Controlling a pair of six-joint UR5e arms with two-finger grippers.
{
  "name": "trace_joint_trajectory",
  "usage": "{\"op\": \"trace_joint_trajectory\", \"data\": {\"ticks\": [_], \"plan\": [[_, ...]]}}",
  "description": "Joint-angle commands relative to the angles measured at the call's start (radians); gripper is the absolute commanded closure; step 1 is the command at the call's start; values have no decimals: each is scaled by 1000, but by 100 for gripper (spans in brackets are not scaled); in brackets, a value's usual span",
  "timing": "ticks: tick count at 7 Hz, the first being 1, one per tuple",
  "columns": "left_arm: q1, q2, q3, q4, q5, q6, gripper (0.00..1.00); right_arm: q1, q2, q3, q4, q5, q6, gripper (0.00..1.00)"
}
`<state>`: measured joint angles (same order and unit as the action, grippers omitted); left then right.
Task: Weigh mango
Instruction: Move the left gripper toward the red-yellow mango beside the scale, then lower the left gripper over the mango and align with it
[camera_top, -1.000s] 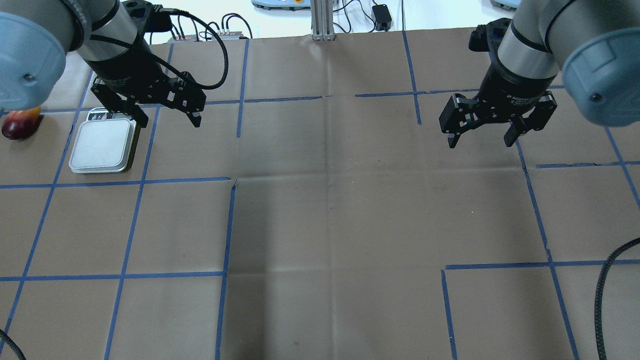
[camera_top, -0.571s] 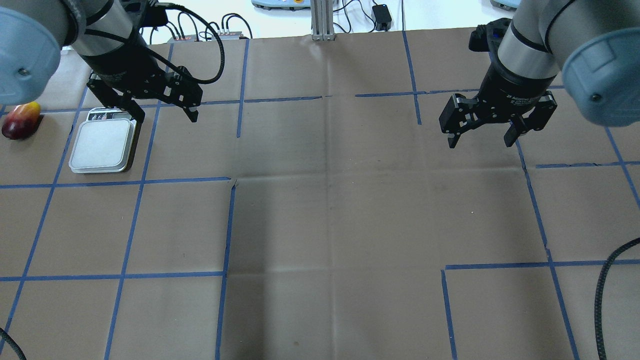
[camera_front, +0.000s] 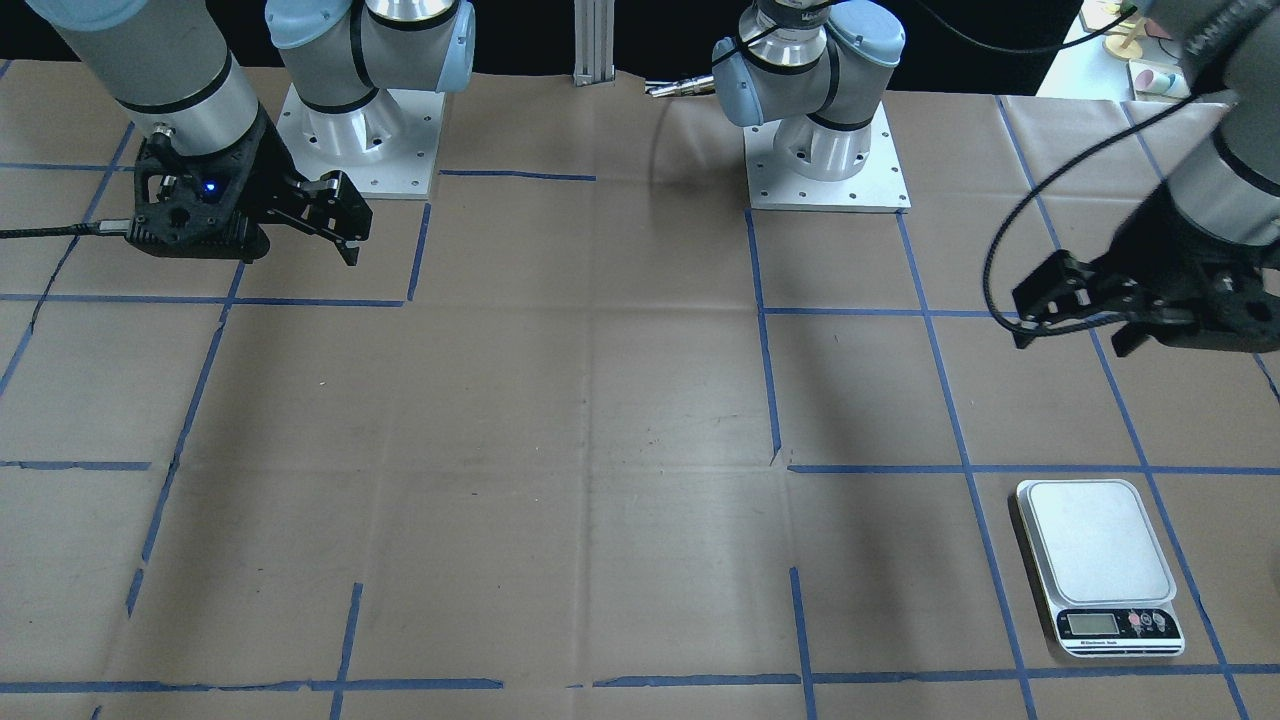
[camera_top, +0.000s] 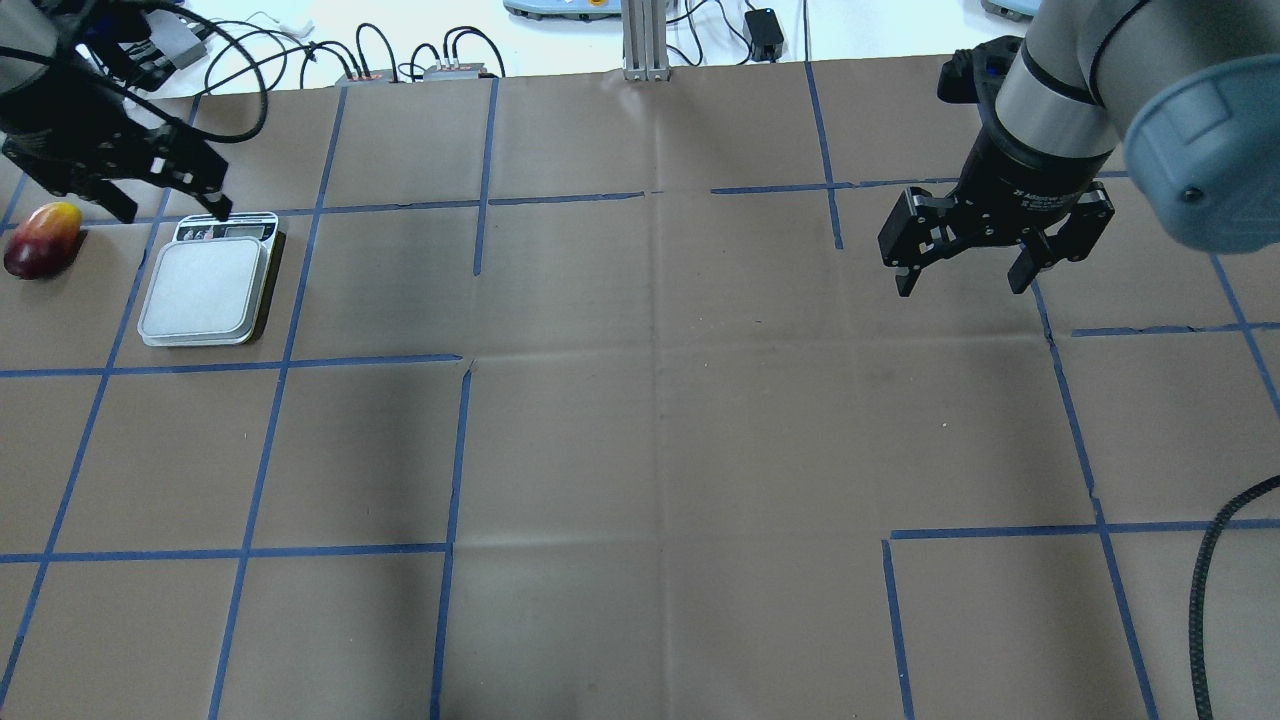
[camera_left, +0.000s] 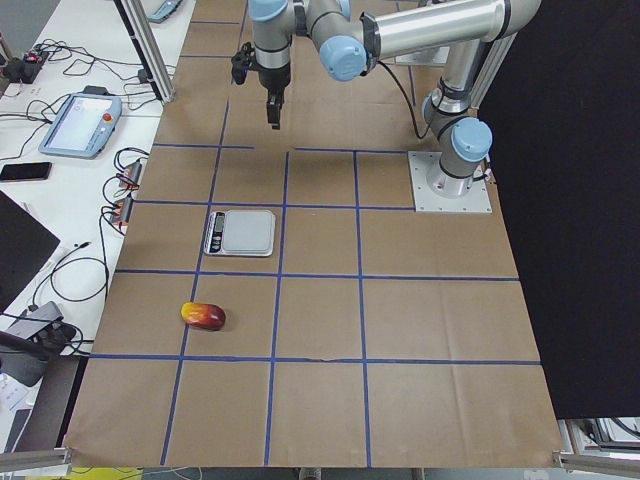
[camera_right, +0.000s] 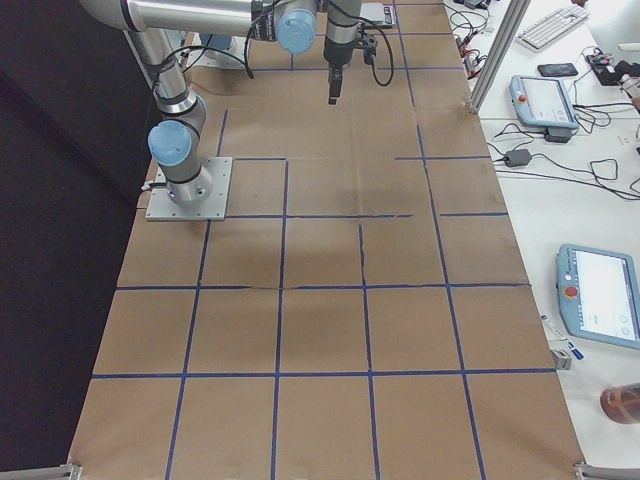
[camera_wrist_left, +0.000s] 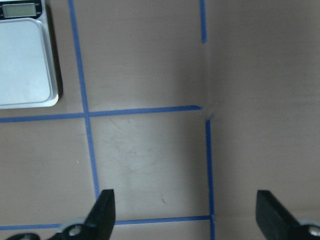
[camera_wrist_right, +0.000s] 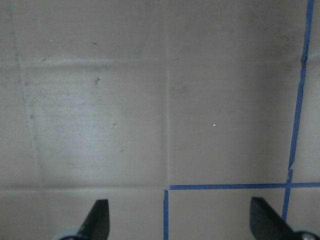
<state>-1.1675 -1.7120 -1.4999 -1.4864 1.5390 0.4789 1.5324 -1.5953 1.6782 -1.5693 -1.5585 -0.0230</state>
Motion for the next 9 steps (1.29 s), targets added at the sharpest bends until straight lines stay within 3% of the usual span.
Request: {"op": "trace_joint_trajectory", "data": {"ticks": [1,3,5,9], "plan": [[202,-145,99,61,1,276,1,0,0,0,0,0,0,0],[323,-391,363,61,3,502,1,0,0,0,0,0,0,0],[380,-635,649,52,0,589,1,0,0,0,0,0,0,0],[349,-926,943,57,-60,571,1,0,0,0,0,0,0,0]]}}
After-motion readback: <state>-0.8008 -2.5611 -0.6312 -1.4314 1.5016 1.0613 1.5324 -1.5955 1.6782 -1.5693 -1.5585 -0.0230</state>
